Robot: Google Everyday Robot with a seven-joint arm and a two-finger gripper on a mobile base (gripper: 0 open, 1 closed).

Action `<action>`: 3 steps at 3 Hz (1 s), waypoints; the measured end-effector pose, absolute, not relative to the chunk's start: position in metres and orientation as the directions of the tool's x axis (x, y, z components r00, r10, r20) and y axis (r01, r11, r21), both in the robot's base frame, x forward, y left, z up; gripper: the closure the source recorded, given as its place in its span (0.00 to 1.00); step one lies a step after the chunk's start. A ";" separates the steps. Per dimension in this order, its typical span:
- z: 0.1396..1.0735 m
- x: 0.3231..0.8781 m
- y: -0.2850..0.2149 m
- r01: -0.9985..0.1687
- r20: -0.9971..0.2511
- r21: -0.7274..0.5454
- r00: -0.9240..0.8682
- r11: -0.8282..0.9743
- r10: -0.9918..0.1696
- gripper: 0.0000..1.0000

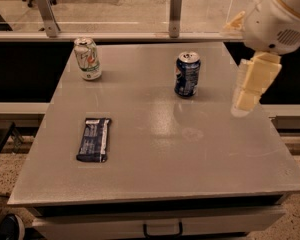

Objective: Pick rxbar blueberry

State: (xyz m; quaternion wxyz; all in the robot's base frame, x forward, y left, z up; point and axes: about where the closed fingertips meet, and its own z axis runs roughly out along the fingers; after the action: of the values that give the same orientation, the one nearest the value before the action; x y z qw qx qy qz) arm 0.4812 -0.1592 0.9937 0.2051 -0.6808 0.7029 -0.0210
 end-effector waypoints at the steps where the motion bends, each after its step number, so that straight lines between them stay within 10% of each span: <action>1: 0.997 0.500 -0.122 -0.944 -0.267 -0.328 0.135 -0.042 -0.954 0.00; 3: 0.969 0.517 -0.043 -0.902 -0.240 -0.306 0.383 -0.305 -0.892 0.00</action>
Offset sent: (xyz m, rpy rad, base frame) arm 0.0405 0.1314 -0.0254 -0.0171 0.0068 0.4668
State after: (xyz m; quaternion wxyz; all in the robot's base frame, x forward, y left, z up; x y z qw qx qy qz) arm 0.5170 -0.0426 0.9692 0.1980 -0.8076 0.5554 0.0127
